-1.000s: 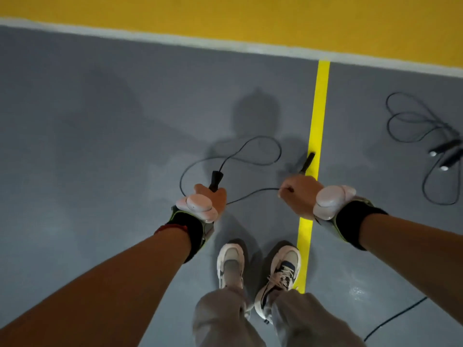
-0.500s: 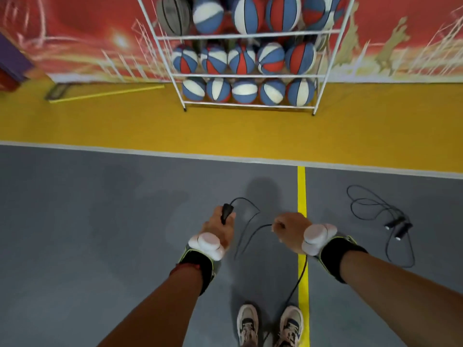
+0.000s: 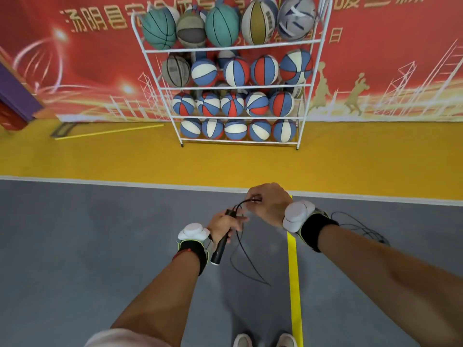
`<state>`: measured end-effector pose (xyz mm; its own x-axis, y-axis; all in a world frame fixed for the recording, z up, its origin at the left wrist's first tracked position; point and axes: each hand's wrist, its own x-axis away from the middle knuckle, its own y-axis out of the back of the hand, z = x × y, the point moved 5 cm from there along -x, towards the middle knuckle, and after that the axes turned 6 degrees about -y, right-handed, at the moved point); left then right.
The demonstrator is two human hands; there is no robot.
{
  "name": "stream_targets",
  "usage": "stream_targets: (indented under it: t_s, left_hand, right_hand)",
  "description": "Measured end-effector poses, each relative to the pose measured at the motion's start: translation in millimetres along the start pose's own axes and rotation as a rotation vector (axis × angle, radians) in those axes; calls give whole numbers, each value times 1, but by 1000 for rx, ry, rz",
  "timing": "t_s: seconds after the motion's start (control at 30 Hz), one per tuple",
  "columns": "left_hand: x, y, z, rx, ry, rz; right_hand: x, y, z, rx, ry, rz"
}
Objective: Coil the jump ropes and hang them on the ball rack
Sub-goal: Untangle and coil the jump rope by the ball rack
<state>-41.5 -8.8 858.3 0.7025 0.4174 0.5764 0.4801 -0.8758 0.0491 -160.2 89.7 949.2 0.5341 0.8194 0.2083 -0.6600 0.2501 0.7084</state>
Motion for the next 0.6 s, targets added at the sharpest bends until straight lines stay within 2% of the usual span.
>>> stream_targets:
  t_s: [0.07,0.17,0.27,0.4,0.5,0.6]
  left_hand:
    - [1,-5,-8,-8,0,82]
    - [3,-3,-18,-20,-25,59]
    - [2,2,-20,-4,-34,61]
    - [6,7,-15,8,98,88]
    - [12,9,-23,36,83,105]
    - [16,14,-47,173,-33,57]
  right_hand:
    - [-7,15,7,-3,19,-48]
    - [-19,42,11,-89,0,-108]
    - [-28,68,11,-334,-83,-226]
    - [-39,91,2,-610,-224,-389]
    - [-53,89,-16,-575,-331,-398]
    - [-64,75,-36,-437,-385,-288]
